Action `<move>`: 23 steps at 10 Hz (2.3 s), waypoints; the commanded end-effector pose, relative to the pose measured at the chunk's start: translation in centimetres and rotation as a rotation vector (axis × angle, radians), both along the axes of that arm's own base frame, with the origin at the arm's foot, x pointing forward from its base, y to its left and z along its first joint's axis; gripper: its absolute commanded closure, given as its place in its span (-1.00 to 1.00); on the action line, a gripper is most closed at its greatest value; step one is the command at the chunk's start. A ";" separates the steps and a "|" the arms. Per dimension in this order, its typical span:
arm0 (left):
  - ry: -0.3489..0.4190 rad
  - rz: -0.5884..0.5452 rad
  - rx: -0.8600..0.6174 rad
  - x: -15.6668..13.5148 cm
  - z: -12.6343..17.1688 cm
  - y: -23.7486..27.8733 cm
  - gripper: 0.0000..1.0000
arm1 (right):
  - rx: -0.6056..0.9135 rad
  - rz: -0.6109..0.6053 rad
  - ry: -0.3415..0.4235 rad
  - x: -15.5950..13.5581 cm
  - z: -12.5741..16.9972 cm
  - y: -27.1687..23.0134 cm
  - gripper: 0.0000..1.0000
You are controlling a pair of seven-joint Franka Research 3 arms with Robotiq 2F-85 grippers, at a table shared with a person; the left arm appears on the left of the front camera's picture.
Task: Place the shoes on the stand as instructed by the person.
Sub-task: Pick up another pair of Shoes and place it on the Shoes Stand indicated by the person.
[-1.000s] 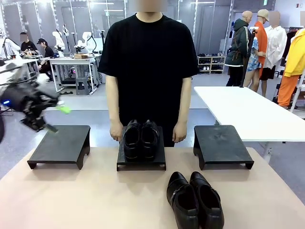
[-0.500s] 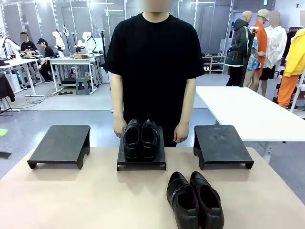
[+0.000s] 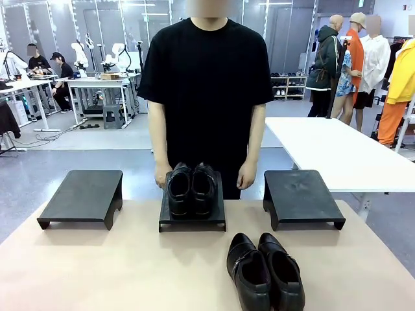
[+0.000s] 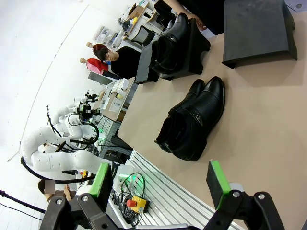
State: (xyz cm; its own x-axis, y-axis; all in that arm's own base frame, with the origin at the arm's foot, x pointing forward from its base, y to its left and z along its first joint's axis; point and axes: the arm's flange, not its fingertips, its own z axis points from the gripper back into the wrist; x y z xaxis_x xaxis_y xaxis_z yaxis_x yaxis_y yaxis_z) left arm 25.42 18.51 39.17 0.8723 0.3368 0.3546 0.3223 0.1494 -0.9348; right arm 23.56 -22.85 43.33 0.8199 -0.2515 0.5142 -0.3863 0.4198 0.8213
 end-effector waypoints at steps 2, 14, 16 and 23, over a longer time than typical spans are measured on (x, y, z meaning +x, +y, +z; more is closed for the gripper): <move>0.000 0.000 0.000 0.0 0.0 0.0 -1.00 | 0.010 -0.002 -0.024 0.0 0.1 -0.1 -1.00; 0.000 0.000 0.000 0.0 0.0 0.0 -1.00 | 0.010 -0.002 -0.024 0.0 0.1 -0.1 -1.00; 0.000 0.000 0.000 0.0 0.0 0.0 -1.00 | 0.010 -0.002 -0.024 0.0 0.1 -0.1 -1.00; 0.000 0.000 0.000 0.0 0.0 0.0 -1.00 | -0.315 0.167 0.252 4.3 8.6 12.1 -1.00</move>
